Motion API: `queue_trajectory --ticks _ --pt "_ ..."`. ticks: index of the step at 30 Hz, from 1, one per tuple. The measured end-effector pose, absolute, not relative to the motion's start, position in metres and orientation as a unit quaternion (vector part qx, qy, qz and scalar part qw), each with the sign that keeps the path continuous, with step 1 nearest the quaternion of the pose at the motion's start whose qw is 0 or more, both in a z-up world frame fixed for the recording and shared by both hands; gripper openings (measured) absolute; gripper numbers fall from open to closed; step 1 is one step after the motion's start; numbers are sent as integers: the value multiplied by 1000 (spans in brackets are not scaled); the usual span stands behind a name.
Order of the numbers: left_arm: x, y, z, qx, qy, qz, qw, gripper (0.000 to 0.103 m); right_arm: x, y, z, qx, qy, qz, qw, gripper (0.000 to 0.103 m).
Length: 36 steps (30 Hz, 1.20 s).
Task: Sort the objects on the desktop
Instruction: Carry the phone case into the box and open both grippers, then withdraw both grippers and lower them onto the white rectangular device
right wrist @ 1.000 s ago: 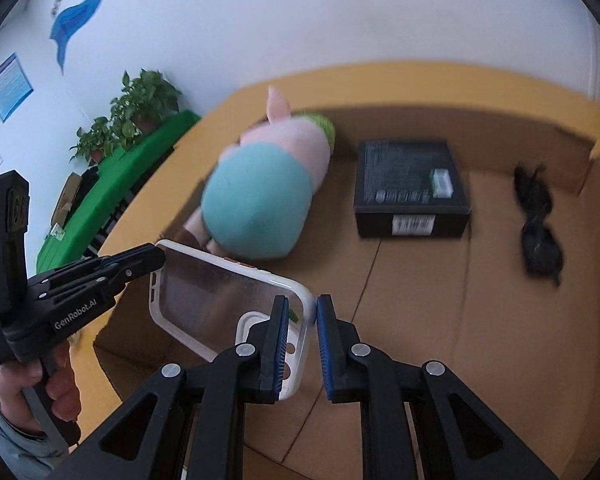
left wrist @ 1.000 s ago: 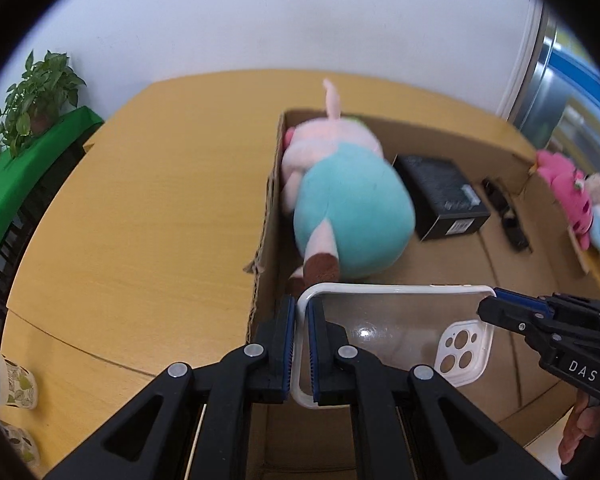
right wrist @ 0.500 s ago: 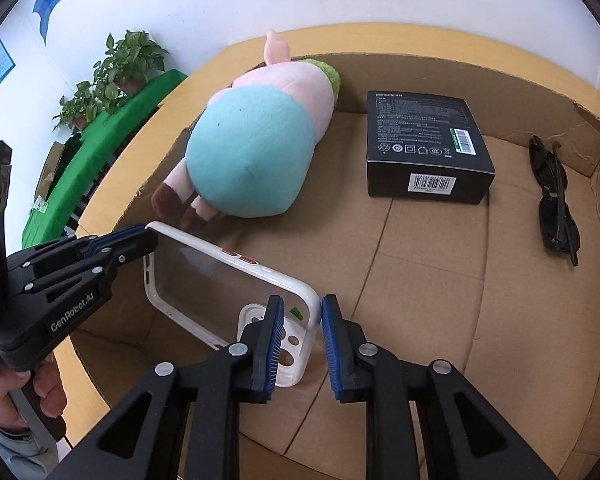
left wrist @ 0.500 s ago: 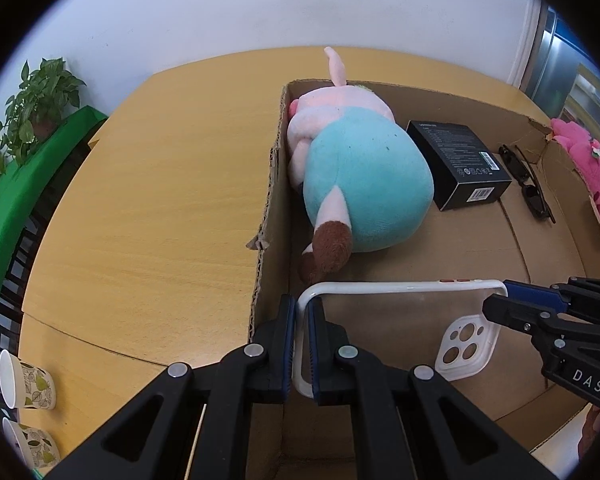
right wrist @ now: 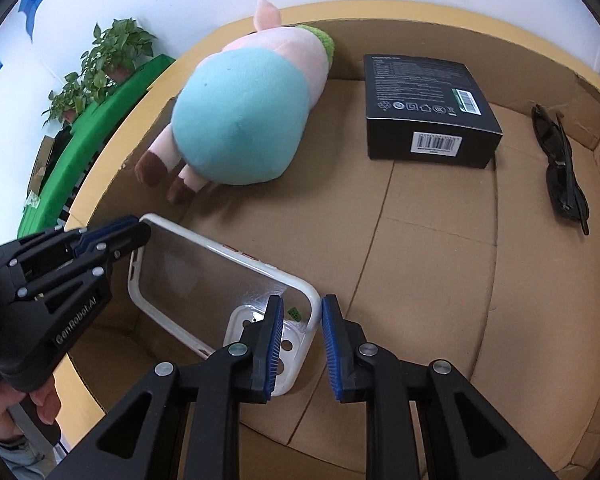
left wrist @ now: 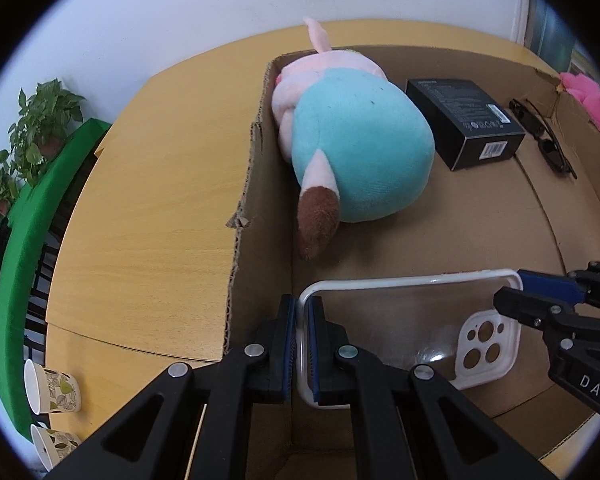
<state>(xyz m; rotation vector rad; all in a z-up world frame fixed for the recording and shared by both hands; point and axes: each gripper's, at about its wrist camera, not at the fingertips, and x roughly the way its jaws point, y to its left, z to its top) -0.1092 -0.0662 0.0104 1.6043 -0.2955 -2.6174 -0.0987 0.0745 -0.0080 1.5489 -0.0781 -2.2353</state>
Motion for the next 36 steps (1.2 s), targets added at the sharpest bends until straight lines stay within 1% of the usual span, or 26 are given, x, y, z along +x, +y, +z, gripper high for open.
queue_trajectory --ticks 1,2,3,4,5,6,7,8,9,10,11,12,13,16,23,29,36 --pt "-109 -65 9 522 -96 -847 25 6 -99 74 -7 556 -27 -805 205 24" --pt "-108 -65 10 522 -94 -848 22 6 -98 73 -6 553 -24 -808 202 34" --pt "-107 -67 11 519 -92 -849 22 6 -96 73 -4 549 -23 -810 205 41" --pt "-104 -69 15 512 -87 -854 23 6 -95 70 0 541 -22 -814 211 58" --pt "-100 -71 20 503 -80 -860 20 8 -93 68 3 534 -21 -819 210 69" --pt "-93 -73 29 488 -70 -870 17 10 -89 70 9 521 -22 -827 210 72" --pt "-87 -74 37 471 -63 -880 15 18 -83 73 17 503 -20 -838 209 75" --pt "-77 -76 49 445 -55 -894 13 33 -75 76 27 482 -14 -852 206 81" --pt "-66 -77 60 416 -49 -908 12 43 -67 79 34 464 -6 -863 201 84" --pt "-50 -78 73 378 -42 -925 14 64 -56 83 45 438 7 -879 189 91" --pt "-36 -78 83 348 -35 -937 17 78 -48 87 53 415 21 -892 177 99" --pt "-23 -77 91 320 -27 -947 15 80 -36 90 61 390 33 -906 163 103" --pt "-7 -75 100 288 -17 -957 6 80 -24 93 69 365 41 -917 153 103" --pt "22 -66 113 244 -5 -970 -15 80 0 103 85 319 49 -934 150 103" --pt "50 -34 127 188 -7 -982 -25 80 49 120 114 251 50 -959 121 103" --pt "63 -25 113 189 -6 -982 -26 80 81 135 120 228 51 -967 103 103" --pt "69 -33 82 225 -7 -974 -29 80 99 145 97 249 49 -961 111 103"
